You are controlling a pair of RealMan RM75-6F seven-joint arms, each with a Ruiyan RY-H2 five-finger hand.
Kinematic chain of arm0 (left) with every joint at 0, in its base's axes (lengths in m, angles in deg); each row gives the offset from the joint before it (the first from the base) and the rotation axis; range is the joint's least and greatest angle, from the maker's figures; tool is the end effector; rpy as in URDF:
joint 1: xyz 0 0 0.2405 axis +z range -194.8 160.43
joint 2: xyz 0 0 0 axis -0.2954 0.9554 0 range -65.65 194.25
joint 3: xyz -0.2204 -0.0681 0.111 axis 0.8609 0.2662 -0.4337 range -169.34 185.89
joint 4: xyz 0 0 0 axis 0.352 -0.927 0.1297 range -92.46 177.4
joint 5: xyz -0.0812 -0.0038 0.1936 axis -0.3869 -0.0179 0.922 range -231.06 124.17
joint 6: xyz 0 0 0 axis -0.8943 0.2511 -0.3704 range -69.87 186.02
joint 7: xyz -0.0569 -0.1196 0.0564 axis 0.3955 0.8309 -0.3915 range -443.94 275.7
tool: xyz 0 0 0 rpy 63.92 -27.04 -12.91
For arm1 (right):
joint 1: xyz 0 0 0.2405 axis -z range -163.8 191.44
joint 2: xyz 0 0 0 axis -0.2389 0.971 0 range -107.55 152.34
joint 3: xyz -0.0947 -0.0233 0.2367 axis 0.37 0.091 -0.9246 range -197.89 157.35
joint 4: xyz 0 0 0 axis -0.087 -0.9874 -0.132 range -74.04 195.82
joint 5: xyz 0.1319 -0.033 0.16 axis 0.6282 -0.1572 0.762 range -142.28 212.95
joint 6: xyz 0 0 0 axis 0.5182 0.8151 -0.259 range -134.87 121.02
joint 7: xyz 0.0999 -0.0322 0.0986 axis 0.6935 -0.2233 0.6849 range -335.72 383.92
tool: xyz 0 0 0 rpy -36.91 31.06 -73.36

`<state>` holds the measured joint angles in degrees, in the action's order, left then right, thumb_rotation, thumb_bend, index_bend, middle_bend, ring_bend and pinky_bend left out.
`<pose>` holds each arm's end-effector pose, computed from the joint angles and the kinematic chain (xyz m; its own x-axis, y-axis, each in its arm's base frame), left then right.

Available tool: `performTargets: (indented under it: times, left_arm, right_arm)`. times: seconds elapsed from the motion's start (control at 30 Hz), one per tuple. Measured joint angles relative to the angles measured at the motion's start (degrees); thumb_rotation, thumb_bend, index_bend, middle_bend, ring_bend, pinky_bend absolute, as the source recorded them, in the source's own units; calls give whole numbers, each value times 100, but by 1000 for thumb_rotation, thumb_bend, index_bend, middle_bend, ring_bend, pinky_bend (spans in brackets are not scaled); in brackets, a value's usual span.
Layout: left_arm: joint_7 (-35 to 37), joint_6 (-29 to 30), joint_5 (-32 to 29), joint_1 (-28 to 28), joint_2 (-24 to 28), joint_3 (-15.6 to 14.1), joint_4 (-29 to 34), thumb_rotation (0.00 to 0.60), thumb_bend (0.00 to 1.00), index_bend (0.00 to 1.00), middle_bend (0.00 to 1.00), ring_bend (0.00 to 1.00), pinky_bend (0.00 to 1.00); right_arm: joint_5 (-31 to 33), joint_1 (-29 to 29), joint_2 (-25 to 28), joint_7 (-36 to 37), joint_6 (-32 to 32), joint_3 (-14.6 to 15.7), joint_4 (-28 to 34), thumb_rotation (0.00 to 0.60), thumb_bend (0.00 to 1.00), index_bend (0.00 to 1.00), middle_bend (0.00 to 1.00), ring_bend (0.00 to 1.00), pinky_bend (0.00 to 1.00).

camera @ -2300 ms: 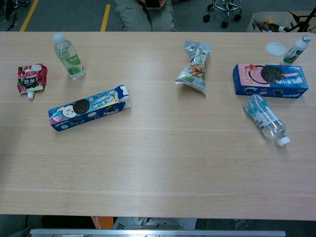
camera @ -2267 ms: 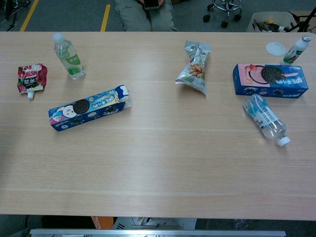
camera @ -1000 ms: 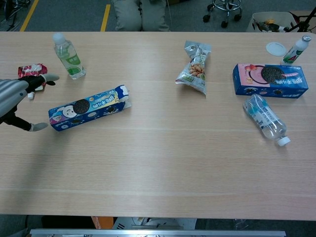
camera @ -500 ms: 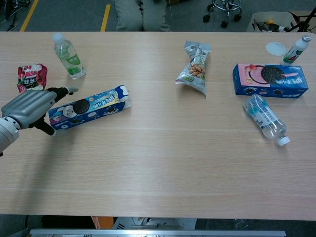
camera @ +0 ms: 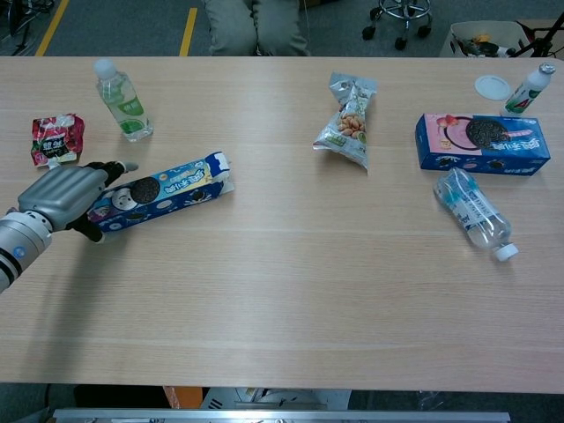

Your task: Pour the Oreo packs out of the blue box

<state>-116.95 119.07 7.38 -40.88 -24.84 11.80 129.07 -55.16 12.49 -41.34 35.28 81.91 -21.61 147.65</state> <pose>-0.2585 0.2518 -0.0228 0.5323 0.3940 0.7493 0.8402 -0.1373 -0.5246 -0.3282 -0.1566 0.1710 0.3144 0.0087 0.9493 -0.9488 -0.0299 0.3145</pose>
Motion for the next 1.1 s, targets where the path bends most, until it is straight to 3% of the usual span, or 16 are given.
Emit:
performTargets:
  times: [0.2, 0.33, 0.43, 0.63, 0.9, 1.1]
  left_arm:
    - [143, -35, -337, 9, -253, 60, -339, 600, 177, 200, 214, 210, 266]
    - [429, -104, -511, -6, -414, 183, -515, 600, 178, 313, 341, 344, 400]
    - [544, -126, -523, -26, -564, 231, -779, 600, 178, 361, 383, 381, 511]
    - [679, -221, -738, -65, -711, 324, -981, 600, 178, 428, 464, 440, 576]
    - [769, 31, -301, -99, -575, 333, -869, 600, 178, 472, 511, 459, 618]
    - [672, 328, 492, -171, -166, 202, -543, 600, 178, 473, 511, 458, 619]
  right_arm:
    - [7, 9, -6, 2, 5, 0, -8, 600, 355, 414, 427, 398, 430]
    - [12, 13, -22, 8, -5, 4, -18, 600, 355, 414, 427, 398, 430]
    - [15, 30, -18, 17, 23, 3, -27, 600, 355, 414, 427, 398, 430]
    - [53, 67, -37, 70, 35, 8, -72, 600, 355, 414, 427, 398, 430]
    - [32, 61, -48, 83, 33, 6, -92, 600, 355, 414, 427, 398, 430]
    - [26, 60, -54, 79, 32, 2, -90, 600, 355, 414, 427, 398, 430]
